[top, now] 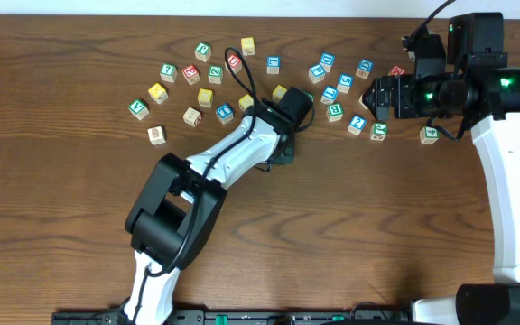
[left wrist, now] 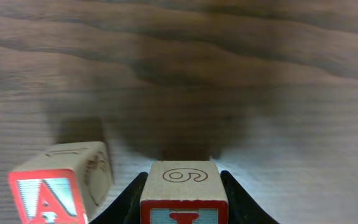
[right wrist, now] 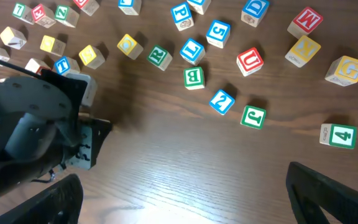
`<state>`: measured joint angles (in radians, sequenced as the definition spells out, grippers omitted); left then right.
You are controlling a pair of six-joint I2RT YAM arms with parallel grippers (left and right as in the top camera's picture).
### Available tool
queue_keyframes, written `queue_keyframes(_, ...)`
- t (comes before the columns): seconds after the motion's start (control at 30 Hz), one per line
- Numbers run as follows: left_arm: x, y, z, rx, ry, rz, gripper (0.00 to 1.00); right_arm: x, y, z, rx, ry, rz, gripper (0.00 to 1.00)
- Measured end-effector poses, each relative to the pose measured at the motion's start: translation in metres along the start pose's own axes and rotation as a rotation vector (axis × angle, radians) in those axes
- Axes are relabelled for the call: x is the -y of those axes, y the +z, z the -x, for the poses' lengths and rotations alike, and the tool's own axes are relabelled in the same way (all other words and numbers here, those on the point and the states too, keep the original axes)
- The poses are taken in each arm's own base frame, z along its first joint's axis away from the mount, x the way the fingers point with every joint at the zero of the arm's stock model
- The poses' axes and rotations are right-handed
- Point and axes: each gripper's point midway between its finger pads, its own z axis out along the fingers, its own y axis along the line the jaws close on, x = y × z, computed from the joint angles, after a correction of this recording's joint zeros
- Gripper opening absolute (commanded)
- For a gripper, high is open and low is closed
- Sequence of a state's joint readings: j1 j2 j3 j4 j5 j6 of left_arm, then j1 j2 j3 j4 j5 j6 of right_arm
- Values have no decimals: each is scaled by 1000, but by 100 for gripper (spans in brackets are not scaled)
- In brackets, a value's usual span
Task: Spell out AI2
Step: 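Place the I block right of the A block and release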
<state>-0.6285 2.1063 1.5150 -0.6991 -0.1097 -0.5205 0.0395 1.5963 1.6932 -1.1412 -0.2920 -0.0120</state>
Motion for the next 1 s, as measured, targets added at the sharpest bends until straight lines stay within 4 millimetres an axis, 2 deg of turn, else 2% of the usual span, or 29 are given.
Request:
queue_keyframes(0.3,-6,1,8,34,-51,27,26,0,0,0,0,0,0,99)
queue_keyframes(0.6,-8,11,5,22,-73,43,28,0,0,0,-1,0,0,99)
queue_keyframes(1.0,-8,11,5,22,-86,43,38,0,0,0,-1,0,0,99)
